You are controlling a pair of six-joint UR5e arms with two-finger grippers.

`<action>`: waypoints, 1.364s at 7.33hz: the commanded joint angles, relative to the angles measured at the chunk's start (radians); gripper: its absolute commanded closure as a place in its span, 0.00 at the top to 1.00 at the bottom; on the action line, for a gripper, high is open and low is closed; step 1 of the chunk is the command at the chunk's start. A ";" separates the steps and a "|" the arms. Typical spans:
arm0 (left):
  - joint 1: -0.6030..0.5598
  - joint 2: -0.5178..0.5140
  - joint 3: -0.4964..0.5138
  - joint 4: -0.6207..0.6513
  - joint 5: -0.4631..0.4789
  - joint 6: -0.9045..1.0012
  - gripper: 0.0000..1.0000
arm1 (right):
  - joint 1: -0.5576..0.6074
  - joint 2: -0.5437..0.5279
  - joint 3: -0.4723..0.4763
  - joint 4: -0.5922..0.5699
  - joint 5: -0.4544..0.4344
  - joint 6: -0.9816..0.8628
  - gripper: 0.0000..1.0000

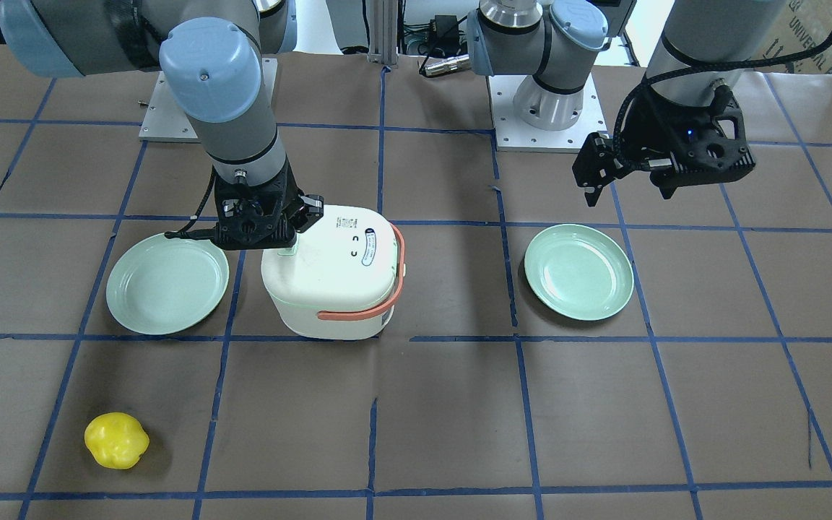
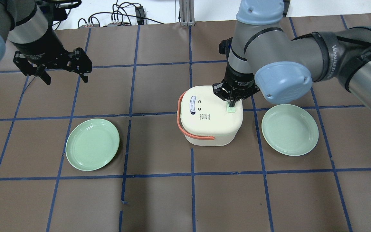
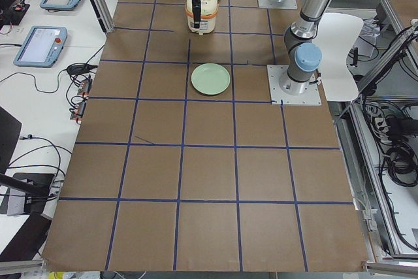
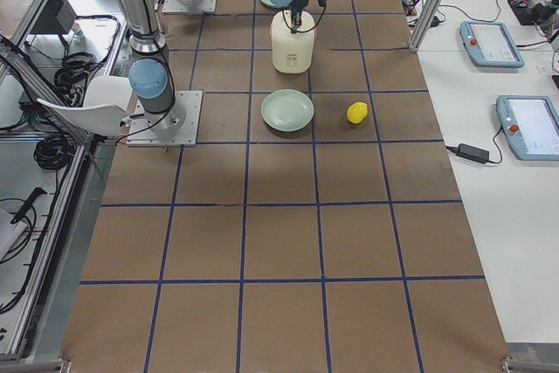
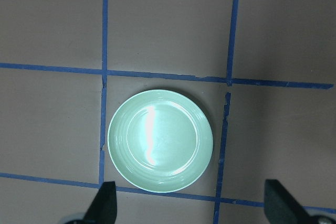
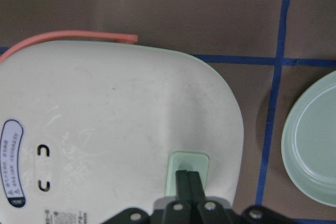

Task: Press rice cooker button
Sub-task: 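Press down on the green button with the closed right gripper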

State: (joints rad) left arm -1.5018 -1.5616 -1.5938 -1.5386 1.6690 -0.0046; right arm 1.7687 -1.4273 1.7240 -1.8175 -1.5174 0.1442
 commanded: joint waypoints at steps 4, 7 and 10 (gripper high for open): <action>0.000 0.000 0.000 0.000 0.000 0.000 1.00 | 0.000 0.014 0.003 0.000 0.000 0.000 0.05; 0.000 0.000 0.000 0.000 0.000 -0.002 1.00 | 0.000 0.014 -0.010 -0.009 0.003 0.002 0.06; 0.000 0.000 0.000 0.000 0.000 -0.001 1.00 | -0.002 -0.024 -0.053 0.042 0.028 0.005 0.39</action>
State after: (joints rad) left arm -1.5018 -1.5616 -1.5938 -1.5386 1.6690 -0.0051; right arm 1.7684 -1.4316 1.6931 -1.8090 -1.5091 0.1477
